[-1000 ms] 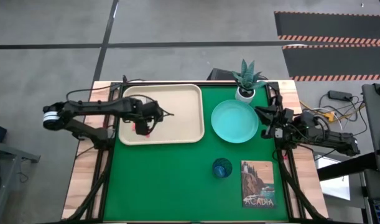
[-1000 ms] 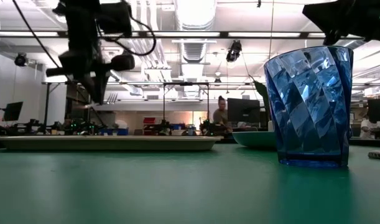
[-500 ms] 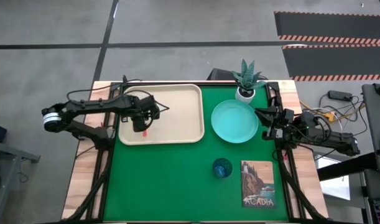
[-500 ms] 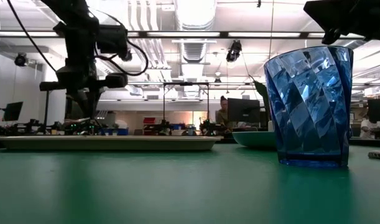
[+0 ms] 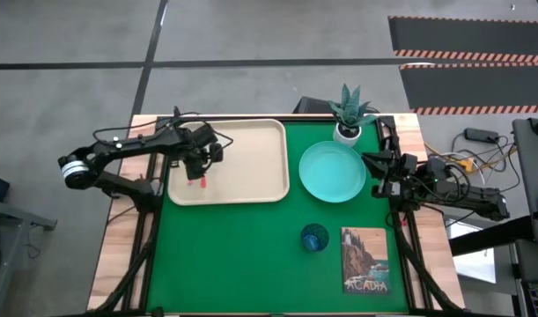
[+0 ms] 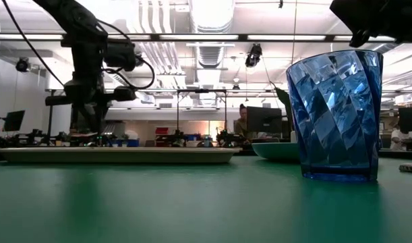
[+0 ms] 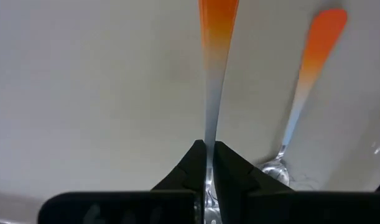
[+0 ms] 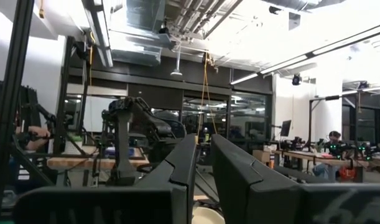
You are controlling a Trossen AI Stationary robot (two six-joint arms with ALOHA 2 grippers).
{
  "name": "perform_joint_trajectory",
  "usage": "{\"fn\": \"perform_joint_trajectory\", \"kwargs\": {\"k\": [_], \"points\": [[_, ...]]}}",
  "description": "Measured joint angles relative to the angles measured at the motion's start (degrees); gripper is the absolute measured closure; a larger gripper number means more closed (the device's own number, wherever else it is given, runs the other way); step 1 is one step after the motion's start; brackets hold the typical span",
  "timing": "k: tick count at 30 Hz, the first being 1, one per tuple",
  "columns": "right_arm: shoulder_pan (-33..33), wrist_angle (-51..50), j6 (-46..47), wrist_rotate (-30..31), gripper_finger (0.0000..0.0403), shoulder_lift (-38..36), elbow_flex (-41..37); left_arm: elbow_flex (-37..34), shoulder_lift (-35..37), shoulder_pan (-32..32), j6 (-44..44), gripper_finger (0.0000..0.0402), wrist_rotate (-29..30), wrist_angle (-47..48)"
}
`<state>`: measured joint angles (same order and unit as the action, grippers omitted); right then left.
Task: Pick and place plate/cup/fork/spoon on tray
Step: Put the orange fork on the white tray to the right of the orange spoon
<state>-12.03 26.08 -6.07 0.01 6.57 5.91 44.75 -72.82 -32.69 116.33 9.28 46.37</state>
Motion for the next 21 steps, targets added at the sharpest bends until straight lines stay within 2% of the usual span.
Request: {"fn": "perform_joint_trajectory", "kwargs": {"k": [14,21], "points": [[0.0,0.0,2.1,0.0,0.0360,0.0,0.0,-0.5,0.1,-0.7,1.0,0.0402,-0.2,0.1],[0.0,0.0,2.3,0.0,0.0360,0.0,0.0,-5.2,1.0,-1.0,1.3,0.0402,-0.2,-3.9]]}}
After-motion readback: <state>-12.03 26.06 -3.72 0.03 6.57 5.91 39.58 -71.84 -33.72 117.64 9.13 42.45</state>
